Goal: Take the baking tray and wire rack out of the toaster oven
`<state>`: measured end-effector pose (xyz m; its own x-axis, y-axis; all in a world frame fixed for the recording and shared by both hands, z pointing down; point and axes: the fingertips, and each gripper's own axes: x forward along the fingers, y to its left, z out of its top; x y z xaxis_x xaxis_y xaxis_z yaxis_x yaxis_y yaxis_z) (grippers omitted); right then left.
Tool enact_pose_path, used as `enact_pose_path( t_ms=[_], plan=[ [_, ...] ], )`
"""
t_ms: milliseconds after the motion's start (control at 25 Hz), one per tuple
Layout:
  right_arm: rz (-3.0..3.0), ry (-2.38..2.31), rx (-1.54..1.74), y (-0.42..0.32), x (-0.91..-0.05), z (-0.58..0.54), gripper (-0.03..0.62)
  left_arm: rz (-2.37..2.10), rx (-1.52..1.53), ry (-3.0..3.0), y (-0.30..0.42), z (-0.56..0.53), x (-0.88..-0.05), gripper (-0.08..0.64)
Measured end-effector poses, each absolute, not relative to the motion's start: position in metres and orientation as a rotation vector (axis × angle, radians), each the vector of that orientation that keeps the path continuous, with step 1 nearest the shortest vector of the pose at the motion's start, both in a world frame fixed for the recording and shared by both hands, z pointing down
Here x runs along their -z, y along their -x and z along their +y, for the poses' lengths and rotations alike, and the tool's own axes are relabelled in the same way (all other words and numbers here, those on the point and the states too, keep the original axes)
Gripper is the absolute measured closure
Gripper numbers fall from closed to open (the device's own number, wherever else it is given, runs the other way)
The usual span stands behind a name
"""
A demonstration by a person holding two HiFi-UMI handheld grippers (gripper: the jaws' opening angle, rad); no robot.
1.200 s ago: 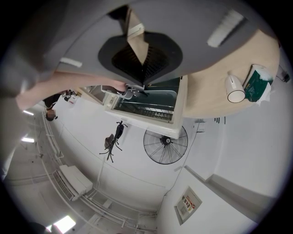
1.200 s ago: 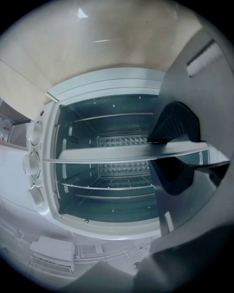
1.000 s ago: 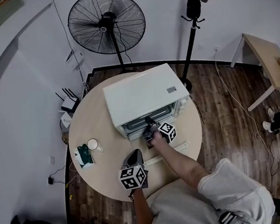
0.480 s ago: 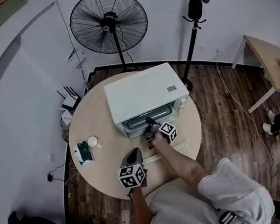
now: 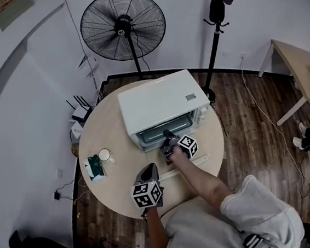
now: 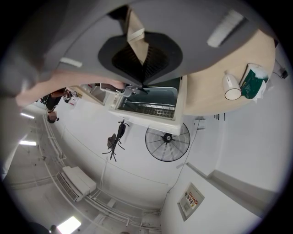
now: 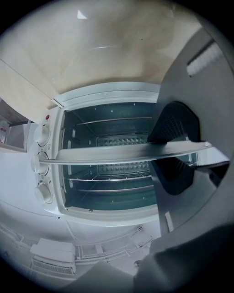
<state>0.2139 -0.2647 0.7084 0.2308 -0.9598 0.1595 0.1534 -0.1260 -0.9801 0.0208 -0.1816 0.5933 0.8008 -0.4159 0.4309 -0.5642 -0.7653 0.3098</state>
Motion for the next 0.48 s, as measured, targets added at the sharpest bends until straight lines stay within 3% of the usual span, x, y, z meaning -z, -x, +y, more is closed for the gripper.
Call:
enact_pose_path(
  t_ms=[480],
  plan=[
    [0.883, 1.315, 1.189, -0.205, -0.708, -0.248, 0.526, -0.733, -0.495, -2.552, -0.011, -0.168, -0.598, 0.503]
  ],
)
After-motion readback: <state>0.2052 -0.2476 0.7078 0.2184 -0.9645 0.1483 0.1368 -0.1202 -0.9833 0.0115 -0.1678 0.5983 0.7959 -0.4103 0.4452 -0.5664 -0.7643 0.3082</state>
